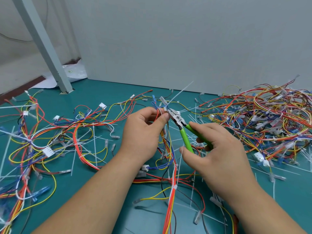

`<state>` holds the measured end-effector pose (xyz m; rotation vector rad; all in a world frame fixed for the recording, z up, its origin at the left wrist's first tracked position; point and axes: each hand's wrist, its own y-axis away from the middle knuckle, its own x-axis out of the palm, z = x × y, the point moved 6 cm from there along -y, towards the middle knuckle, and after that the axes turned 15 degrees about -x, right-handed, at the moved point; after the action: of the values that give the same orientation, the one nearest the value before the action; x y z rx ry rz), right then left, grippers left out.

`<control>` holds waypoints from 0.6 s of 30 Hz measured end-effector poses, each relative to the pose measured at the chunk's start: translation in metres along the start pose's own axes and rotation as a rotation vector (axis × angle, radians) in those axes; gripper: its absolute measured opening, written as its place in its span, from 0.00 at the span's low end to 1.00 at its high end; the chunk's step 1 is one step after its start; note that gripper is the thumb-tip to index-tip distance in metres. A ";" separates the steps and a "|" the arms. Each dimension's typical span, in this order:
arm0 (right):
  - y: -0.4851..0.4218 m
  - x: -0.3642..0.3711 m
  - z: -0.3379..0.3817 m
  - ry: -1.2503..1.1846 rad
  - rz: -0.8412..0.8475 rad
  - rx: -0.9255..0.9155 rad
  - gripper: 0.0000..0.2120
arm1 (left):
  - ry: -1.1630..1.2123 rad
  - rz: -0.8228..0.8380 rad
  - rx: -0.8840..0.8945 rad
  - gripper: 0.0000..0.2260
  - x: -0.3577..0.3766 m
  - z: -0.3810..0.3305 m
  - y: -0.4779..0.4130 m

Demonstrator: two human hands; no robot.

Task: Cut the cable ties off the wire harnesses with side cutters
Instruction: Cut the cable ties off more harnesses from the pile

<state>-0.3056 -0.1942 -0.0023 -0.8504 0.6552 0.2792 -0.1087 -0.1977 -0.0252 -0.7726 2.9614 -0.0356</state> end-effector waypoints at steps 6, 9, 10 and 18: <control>0.001 0.004 0.003 -0.047 -0.001 -0.003 0.29 | 0.000 0.009 0.014 0.05 0.002 -0.002 0.003; 0.001 0.004 0.001 -0.078 -0.006 0.010 0.29 | 0.007 0.017 0.008 0.06 0.002 -0.003 0.003; 0.001 0.005 0.001 -0.087 -0.009 0.013 0.28 | 0.002 0.017 0.009 0.06 0.002 -0.003 0.003; 0.002 0.005 -0.006 -0.174 -0.042 0.048 0.24 | -0.001 0.051 0.009 0.06 0.005 -0.002 0.005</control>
<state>-0.3053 -0.1973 -0.0095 -0.7829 0.4795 0.2950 -0.1156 -0.1963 -0.0238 -0.6953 2.9769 -0.0450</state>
